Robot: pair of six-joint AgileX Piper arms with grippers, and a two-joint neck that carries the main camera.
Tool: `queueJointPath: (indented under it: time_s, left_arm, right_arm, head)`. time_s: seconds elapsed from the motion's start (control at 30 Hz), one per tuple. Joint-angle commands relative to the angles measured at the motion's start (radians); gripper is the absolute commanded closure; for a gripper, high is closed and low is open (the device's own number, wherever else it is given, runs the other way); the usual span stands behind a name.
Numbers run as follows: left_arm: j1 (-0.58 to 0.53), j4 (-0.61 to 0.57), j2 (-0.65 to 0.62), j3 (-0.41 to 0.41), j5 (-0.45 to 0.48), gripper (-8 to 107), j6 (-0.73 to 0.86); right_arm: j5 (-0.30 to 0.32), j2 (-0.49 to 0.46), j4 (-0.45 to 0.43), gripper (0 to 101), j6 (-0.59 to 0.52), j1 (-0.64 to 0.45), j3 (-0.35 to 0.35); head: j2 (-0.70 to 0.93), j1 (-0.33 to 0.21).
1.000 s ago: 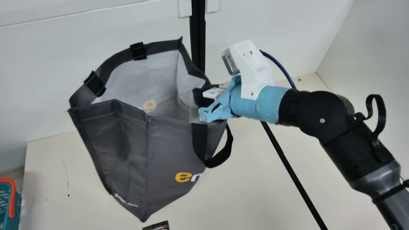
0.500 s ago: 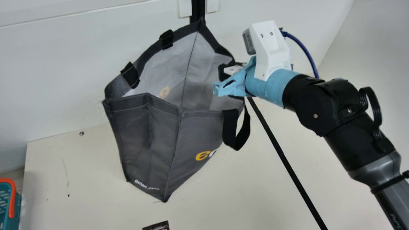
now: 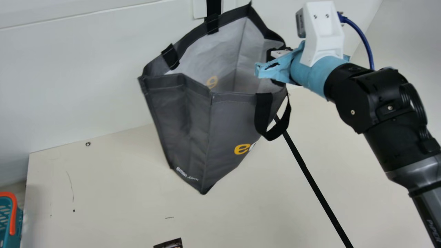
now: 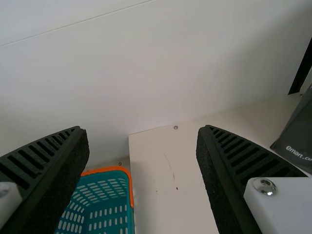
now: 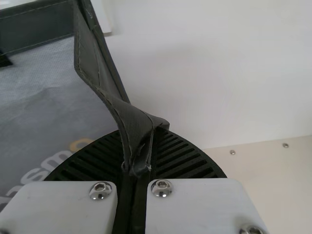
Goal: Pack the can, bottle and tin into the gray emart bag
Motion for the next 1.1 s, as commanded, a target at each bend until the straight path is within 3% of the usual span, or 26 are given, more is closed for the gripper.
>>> queueJointPath:
  time_s: [0.0,0.43,1.07]
  left_arm:
    - [0.0,0.0,0.0,0.0,0.0,9,0.0]
    - [0.0,0.0,0.0,0.0,0.0,9,0.0]
    - [0.0,0.0,0.0,0.0,0.0,9,0.0]
  right_arm:
    - [0.003,-0.001,-0.005,101,0.007,-0.021,-0.005]
    - [0.024,0.005,0.009,101,0.001,-0.184,-0.035]
    - [0.058,0.089,0.132,101,-0.109,-0.487,-0.136]
  head:
    - [-0.001,-0.023]
    - [-0.001,-0.023]
    - [-0.001,-0.023]
